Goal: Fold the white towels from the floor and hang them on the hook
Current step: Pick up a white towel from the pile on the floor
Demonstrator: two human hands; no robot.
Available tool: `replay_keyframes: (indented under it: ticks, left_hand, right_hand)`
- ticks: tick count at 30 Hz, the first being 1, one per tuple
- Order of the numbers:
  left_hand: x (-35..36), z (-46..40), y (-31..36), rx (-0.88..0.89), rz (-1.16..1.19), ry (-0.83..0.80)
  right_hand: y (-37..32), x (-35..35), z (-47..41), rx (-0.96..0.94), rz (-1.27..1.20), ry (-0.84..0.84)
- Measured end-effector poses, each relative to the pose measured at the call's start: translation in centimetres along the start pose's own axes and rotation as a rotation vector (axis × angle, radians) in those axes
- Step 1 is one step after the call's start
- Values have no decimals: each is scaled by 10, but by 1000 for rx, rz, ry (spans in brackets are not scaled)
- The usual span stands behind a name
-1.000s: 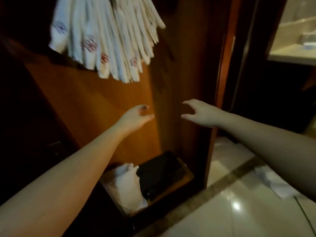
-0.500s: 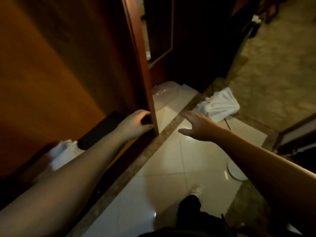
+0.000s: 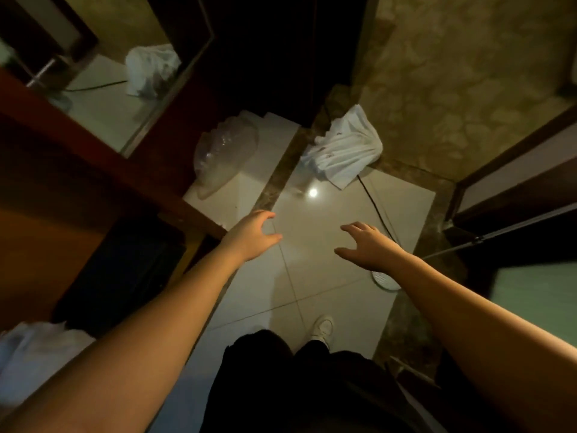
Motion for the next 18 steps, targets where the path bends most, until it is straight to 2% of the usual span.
replay_keyframes:
  ticks: [8, 18]
  left_hand:
    - [24, -156, 31, 39, -54, -116]
    - [22, -419, 33, 50, -128, -283]
  right_hand:
    - [79, -33, -102, 163, -94, -71]
    - [141, -59, -303, 378, -300, -170]
Point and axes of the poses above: each hand's wrist, its own z-axis away from the middle knuckle, its own x-axis out of the palm, y = z × x, the point moved 5 cm from there along -z, towards the middle knuckle, and after that the axes turned 4 degrees about x, right-handed, at the moved point
